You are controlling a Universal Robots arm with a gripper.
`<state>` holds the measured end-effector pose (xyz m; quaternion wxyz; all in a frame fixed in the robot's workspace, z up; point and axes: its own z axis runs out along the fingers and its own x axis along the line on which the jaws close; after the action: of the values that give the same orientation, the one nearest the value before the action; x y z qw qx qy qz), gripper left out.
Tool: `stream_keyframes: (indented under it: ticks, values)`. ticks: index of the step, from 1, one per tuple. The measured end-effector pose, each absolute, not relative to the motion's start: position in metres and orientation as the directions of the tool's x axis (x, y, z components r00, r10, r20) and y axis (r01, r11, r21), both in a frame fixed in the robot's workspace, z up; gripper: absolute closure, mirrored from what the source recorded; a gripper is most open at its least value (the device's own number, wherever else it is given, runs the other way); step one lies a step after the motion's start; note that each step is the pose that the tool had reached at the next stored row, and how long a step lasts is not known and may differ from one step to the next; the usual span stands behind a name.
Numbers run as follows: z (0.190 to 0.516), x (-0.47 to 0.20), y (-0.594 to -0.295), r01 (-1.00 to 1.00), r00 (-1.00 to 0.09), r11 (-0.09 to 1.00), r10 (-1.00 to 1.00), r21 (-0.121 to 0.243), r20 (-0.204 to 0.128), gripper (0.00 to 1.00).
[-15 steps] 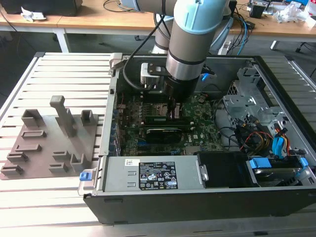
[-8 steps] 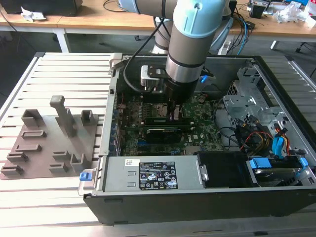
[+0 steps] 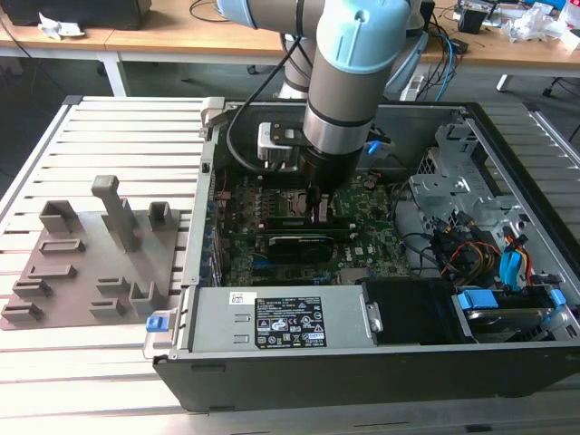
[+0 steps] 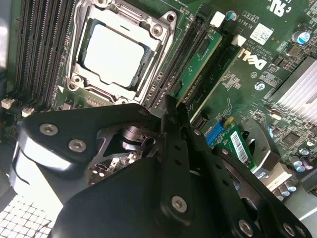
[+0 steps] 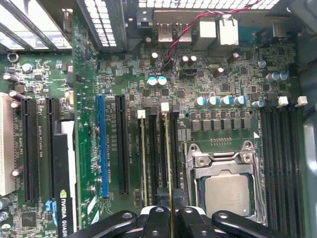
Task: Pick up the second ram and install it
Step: 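Insert the second ram into the second slot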
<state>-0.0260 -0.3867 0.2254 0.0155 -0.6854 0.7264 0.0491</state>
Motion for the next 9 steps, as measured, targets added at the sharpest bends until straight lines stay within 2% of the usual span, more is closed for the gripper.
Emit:
stream_keyframes:
  ticks: [9]
  values:
    - [0.2236,-0.0261,-0.3838,-0.997,-0.060,0.056,-0.994,0.050,-0.089,0.86]
